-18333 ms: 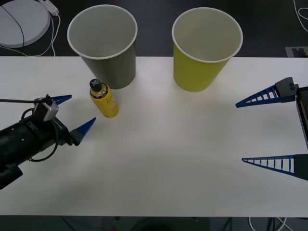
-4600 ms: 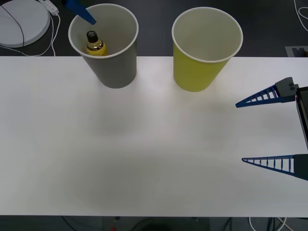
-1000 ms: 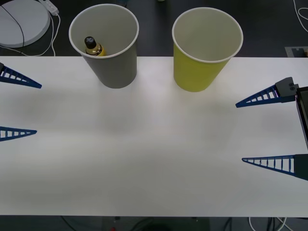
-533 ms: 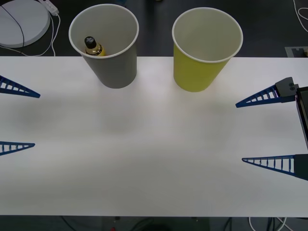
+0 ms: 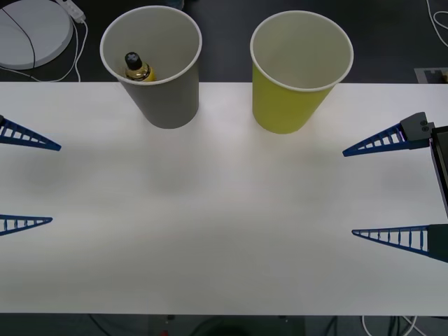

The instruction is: Put the can into the green bin and the plastic bottle into the gray bin

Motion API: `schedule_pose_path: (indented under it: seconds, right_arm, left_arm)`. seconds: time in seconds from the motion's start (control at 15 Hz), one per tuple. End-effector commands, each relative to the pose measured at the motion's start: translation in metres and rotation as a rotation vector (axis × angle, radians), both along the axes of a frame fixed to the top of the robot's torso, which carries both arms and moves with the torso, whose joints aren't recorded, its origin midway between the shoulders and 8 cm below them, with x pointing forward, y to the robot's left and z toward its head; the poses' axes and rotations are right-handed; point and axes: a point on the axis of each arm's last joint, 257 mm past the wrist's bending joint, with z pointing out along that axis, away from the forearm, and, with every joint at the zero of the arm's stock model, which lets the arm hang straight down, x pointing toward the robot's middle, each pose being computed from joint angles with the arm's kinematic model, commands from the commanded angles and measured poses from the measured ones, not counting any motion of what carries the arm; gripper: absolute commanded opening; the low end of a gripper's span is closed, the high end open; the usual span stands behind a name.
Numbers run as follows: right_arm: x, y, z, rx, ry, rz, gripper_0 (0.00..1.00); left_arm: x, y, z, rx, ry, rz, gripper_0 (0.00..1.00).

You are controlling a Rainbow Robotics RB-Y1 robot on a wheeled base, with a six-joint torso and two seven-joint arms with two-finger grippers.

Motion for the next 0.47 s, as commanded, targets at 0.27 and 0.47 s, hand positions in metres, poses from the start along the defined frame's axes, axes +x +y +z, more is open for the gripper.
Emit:
schedule_pose_path:
  seconds: [0.27, 0.47]
  right_arm:
    - [0.0, 0.0, 0.0, 0.0, 0.0, 0.0, 1.0]
    - [0.0, 0.0, 0.0, 0.0, 0.0, 0.0, 1.0]
  left_arm:
    - [-0.0033, -0.0006, -0.0002, -0.01, 0.006, -0.001, 1.0]
    - [-0.0033, -0.0006, -0.0002, -0.01, 0.006, -0.001, 1.0]
